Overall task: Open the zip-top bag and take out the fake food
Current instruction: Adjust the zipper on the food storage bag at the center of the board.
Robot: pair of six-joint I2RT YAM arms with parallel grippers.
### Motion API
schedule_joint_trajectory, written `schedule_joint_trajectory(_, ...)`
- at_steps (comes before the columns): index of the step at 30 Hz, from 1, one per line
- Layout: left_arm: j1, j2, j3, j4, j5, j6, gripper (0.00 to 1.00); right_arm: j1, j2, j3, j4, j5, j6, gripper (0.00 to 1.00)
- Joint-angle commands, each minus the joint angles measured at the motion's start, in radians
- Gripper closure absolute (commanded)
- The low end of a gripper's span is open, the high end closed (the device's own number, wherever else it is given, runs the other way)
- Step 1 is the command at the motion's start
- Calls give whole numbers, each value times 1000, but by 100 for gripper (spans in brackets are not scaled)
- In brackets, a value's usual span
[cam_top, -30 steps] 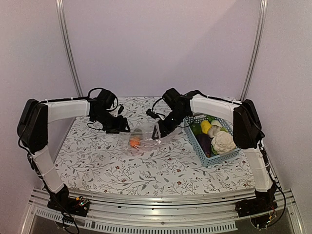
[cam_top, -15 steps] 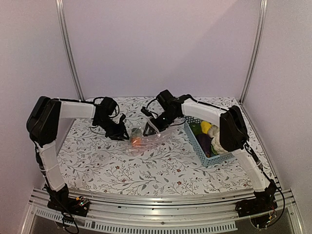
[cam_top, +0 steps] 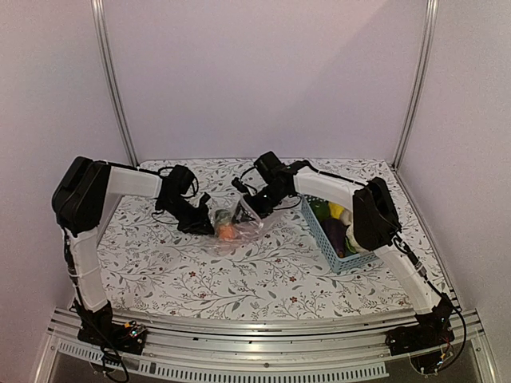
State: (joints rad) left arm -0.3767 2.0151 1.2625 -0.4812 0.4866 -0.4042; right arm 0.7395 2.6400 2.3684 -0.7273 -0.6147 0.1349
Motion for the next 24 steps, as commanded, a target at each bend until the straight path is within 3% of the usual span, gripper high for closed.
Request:
schedule_joint_trajectory(1,4,28,17,16,24,-8,93,3,12,-59,63,-189,73,54)
schedule_joint_trajectory(6,-1,32,20,18,38,-14,95,4,-25,-168,348,-398,276,50)
schedule_joint_trajectory(11,-17,30,18,12,30,-8,96,3,3,-187,809,-511,639,51)
schedule_joint_trajectory(13,-21,27,19,3,20,-5,96,3,-8,-219,907,-520,749,53)
schedule_joint_trajectory(20,-32,13,19,-4,17,-4,97,-7,-138,-321,900,-531,710,52)
schedule_joint_trajectory(23,-31,8,19,-12,14,-2,98,-37,-161,-359,751,-479,610,53)
schedule_joint_trajectory(24,-32,5,17,-13,13,-2,98,-48,-168,-362,629,-435,521,54)
